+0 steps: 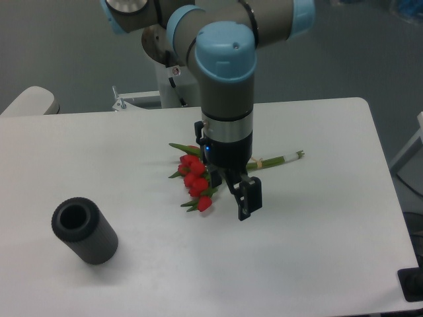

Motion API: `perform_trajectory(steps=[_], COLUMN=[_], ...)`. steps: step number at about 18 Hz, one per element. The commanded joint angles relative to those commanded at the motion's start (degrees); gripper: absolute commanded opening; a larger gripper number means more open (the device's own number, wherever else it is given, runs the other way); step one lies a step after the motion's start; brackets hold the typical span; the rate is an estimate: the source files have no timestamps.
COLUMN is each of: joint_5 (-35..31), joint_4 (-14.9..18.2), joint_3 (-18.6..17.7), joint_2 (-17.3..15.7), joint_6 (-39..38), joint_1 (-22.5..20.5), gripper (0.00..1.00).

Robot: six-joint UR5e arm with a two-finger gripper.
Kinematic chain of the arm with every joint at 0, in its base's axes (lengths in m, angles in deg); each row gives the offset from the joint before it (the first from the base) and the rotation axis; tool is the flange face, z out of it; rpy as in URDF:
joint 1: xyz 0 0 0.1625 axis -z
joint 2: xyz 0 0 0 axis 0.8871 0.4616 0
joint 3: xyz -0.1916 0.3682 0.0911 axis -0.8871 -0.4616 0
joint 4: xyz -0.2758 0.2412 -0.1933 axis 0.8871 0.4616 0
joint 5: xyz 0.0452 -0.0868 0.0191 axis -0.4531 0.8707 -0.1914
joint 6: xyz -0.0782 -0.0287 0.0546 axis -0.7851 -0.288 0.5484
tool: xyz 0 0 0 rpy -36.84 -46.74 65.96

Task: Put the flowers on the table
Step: 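Raise the open gripper up and away from the tulips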

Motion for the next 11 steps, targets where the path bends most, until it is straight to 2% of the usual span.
perform_trajectory(steps=[4, 11], joint_5=[0.3, 0.5], joint_4=[0.7, 0.6], joint_3=[-0.3, -0.6], joint_2=[-0.2, -0.3], joint_6=[7.2, 7.6], joint_1=[-2.6, -2.6], gripper=[1.0, 1.0])
